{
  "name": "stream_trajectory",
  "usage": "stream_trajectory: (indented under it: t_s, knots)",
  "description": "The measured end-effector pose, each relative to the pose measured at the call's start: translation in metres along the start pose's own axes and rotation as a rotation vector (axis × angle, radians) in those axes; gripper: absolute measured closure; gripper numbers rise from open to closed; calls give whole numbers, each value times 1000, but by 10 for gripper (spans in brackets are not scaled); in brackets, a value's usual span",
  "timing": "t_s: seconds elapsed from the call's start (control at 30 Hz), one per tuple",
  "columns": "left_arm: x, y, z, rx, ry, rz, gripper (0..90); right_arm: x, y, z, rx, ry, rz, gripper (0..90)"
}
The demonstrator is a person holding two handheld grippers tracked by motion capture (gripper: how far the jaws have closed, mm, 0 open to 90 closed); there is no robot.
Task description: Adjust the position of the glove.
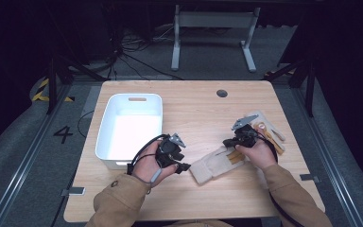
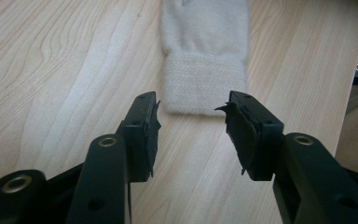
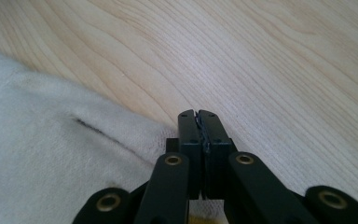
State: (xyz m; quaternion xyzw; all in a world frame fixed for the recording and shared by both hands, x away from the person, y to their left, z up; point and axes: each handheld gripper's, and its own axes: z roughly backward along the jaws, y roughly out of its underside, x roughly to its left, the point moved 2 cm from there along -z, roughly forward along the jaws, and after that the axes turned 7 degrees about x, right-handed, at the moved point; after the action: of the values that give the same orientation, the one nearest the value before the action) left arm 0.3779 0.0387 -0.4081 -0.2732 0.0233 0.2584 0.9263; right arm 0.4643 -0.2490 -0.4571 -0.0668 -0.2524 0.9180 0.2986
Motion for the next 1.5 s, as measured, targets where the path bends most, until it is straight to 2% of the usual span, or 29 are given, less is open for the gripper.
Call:
stream_trajectory:
  t_s: [0.2, 0.43, 0.47, 0.8, 0.9, 1.1, 1.5]
  knots:
    - [0, 0, 0, -3, -4, 0, 537, -1, 4, 0, 24, -6, -13, 896]
    - [0, -2, 0, -5, 4, -5, 535, 4, 9, 3, 52, 13, -3, 898]
    - [0, -2, 0, -8, 1, -10, 535, 6, 10, 5, 52, -1, -8, 897]
    - [1, -9, 1, -19, 7, -25, 526, 14, 19, 11, 88, 4, -10, 898]
    - [2, -11, 2, -23, 10, -35, 527, 18, 23, 15, 97, -15, -18, 898]
    - [5, -14, 3, -33, 14, -31, 523, 24, 31, 18, 110, -51, -23, 898]
    - [7, -22, 2, -35, 28, -42, 524, 31, 40, 26, 115, -56, -26, 894]
